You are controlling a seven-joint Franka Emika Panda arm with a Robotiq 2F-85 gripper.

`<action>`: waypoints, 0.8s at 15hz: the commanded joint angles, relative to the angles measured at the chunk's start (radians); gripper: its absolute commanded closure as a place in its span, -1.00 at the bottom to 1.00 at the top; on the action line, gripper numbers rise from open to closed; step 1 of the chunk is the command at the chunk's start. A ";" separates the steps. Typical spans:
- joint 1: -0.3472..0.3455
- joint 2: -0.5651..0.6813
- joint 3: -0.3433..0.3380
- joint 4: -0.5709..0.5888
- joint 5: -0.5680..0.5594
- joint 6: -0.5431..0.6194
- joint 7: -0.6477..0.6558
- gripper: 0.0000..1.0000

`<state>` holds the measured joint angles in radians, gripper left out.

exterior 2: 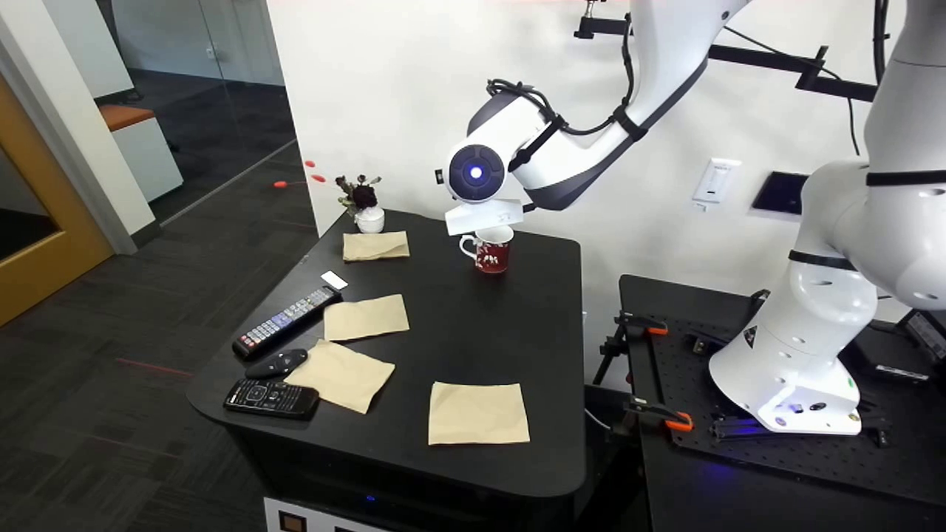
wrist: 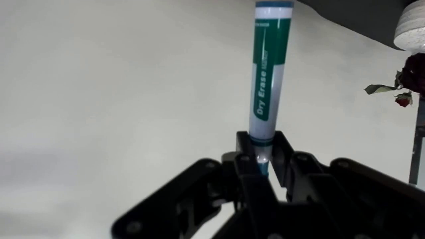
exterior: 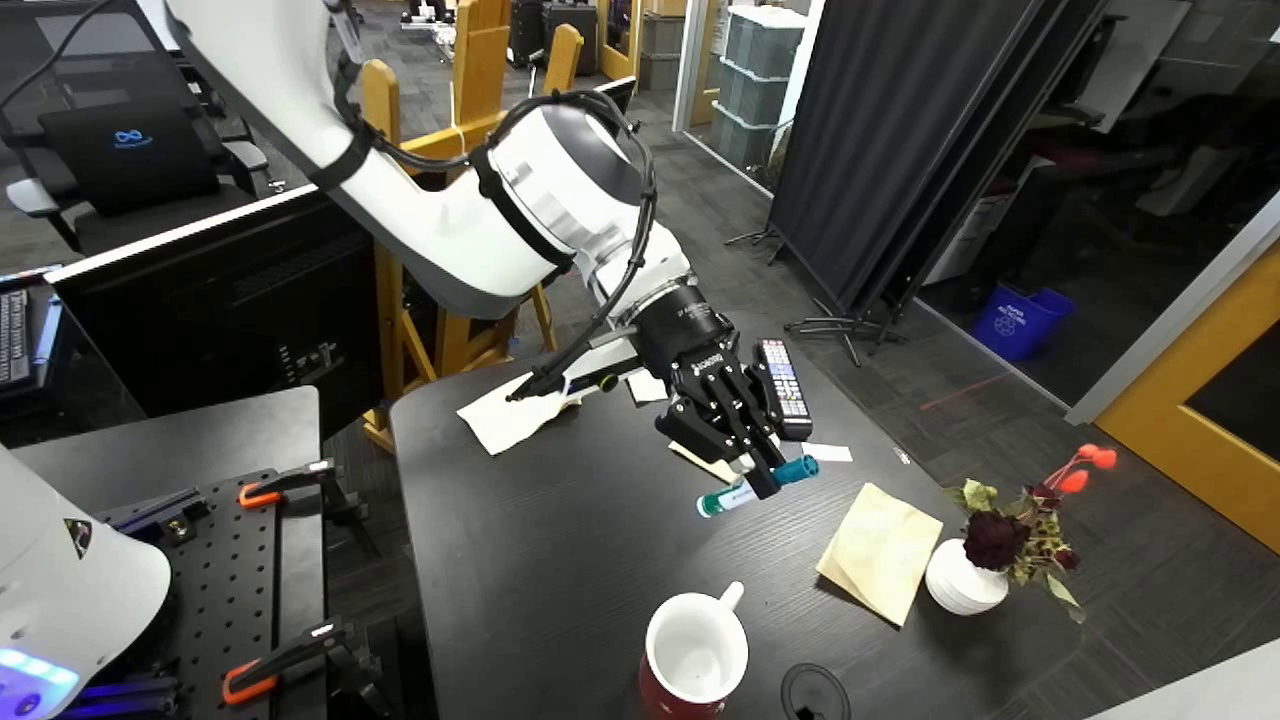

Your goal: Put the marker in the mug

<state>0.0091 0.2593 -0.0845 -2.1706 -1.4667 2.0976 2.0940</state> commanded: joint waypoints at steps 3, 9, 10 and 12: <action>-0.033 0.081 0.011 0.079 0.033 -0.064 0.045 0.90; -0.065 0.120 0.005 0.097 0.039 -0.095 0.095 0.90; -0.068 0.126 0.004 0.098 0.038 -0.100 0.101 0.90; -0.076 0.134 0.003 0.094 0.037 -0.106 0.105 0.90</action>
<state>-0.0571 0.3696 -0.0872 -2.0992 -1.4433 2.0301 2.1708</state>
